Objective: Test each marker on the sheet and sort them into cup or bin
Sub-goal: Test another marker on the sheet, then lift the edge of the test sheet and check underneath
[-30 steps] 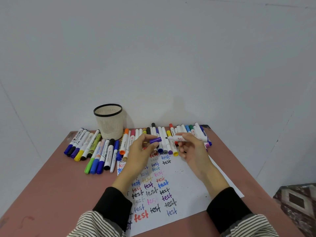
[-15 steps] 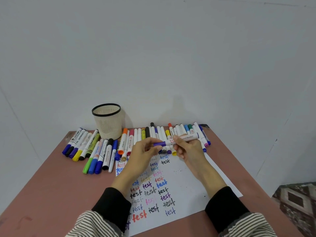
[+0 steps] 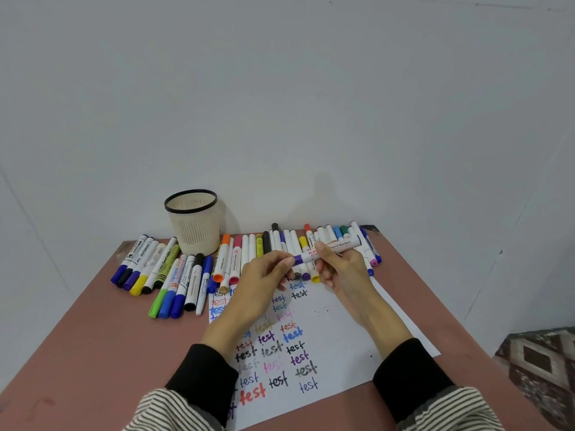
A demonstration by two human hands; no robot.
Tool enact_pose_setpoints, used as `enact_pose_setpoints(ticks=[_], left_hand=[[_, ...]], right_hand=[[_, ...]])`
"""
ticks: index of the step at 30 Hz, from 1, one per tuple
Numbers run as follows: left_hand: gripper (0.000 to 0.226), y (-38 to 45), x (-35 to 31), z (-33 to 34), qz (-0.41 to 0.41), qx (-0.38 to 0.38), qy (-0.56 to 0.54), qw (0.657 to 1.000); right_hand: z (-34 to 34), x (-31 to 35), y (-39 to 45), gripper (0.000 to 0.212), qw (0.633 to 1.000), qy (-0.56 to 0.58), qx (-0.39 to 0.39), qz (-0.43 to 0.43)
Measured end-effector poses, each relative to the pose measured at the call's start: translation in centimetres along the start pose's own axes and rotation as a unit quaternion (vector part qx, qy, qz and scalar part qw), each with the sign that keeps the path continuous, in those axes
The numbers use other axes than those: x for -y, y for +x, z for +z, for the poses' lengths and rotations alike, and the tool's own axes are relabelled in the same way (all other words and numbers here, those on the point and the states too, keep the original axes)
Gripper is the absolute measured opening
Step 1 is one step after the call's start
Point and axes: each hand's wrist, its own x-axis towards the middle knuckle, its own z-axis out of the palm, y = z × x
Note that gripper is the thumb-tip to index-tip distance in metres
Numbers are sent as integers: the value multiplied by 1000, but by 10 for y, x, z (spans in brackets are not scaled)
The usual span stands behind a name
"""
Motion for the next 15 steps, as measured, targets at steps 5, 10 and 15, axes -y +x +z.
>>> enact_pose_setpoints(ticks=[5,10,15], left_hand=[[13,-2,-3,2,13,11,76,997],[17,-5,-5,3,11,-42,156,987],[19,-6,-26,45,25,-28,201,979]], right_hand=[[1,0,2,29,998,3,-64,9],[-12,-3,11,23,984,-36,-175,-3],[-48,18,-5,25,976,-71,-205,2]])
